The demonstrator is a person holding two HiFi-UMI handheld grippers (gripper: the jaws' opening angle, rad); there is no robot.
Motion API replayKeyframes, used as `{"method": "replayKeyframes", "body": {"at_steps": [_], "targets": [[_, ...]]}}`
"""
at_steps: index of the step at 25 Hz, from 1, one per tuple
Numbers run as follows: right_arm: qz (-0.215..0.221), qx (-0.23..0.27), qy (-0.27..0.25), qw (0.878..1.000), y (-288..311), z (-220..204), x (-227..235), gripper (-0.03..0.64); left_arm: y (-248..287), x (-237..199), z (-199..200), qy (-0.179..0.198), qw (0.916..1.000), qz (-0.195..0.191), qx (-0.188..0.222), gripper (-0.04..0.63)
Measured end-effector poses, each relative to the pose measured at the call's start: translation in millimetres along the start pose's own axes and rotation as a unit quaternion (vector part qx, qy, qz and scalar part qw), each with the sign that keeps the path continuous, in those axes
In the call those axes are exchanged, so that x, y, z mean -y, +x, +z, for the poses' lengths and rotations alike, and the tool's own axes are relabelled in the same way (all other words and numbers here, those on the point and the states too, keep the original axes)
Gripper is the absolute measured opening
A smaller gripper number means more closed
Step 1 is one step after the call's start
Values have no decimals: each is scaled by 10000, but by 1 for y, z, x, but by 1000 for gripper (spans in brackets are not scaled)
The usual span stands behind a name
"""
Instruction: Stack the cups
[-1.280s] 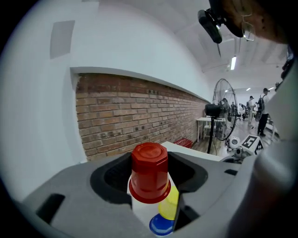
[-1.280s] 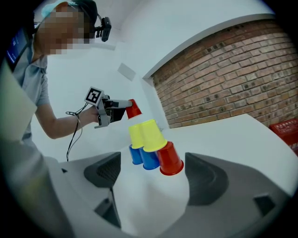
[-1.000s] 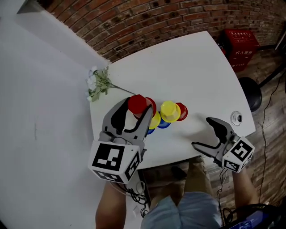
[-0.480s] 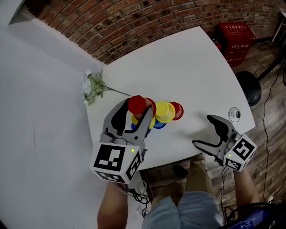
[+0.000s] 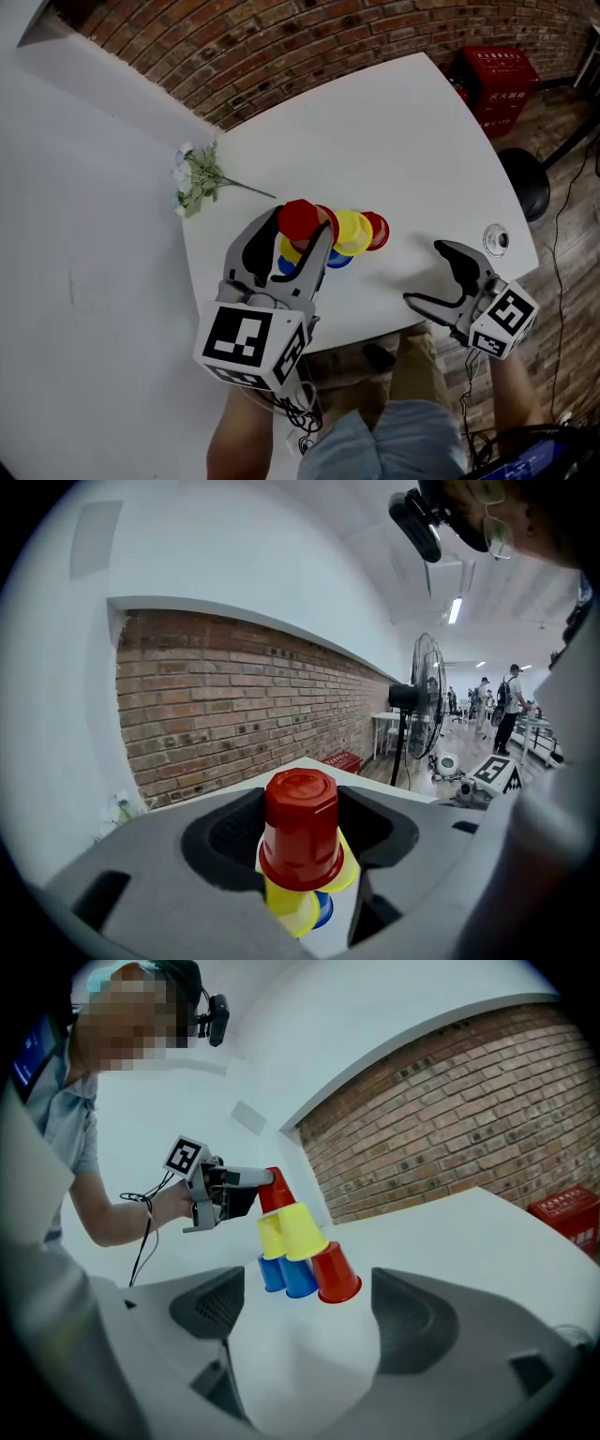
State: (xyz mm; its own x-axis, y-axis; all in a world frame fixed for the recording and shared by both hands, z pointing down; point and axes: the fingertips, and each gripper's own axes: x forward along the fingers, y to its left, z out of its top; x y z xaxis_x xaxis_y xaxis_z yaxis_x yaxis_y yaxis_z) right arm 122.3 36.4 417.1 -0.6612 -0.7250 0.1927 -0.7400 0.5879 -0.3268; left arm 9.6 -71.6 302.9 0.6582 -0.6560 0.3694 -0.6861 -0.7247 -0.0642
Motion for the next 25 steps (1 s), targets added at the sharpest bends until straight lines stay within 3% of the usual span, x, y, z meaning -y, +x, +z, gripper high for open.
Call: {"method": "replayKeyframes", "body": {"at_steps": [7,9,15,17,19,21,23,25], "targets": [[5,-29,14,10000,0,-1,0,422,0,4,-2,-31,10000,-58,8,258],[25,-18,15,10000,1,-1,-1,423,0,7,-3,-23,9999,-129,-1,333],[51,-7,5,10000,1,2,0,426,-13,11,4,89,9997,-210,50,412],[68,2,3,10000,-1,6,-4,426,-44,8,15,247,9996,-26,162,436],[60,51,-40,10000,-3,15,-8,425,-89,-6,26,364,9975,448,410,431],[-59,157,-195,9997,-7,29,-7,422,-130,-24,22,49,9928,953,722,350],[-230,291,-352,9987,-9,44,-12,403,-162,-38,4,-730,9849,1201,1008,228],[-264,460,-388,9978,-8,57,-29,341,-190,-46,-16,-1471,9730,1299,1217,129]]}}
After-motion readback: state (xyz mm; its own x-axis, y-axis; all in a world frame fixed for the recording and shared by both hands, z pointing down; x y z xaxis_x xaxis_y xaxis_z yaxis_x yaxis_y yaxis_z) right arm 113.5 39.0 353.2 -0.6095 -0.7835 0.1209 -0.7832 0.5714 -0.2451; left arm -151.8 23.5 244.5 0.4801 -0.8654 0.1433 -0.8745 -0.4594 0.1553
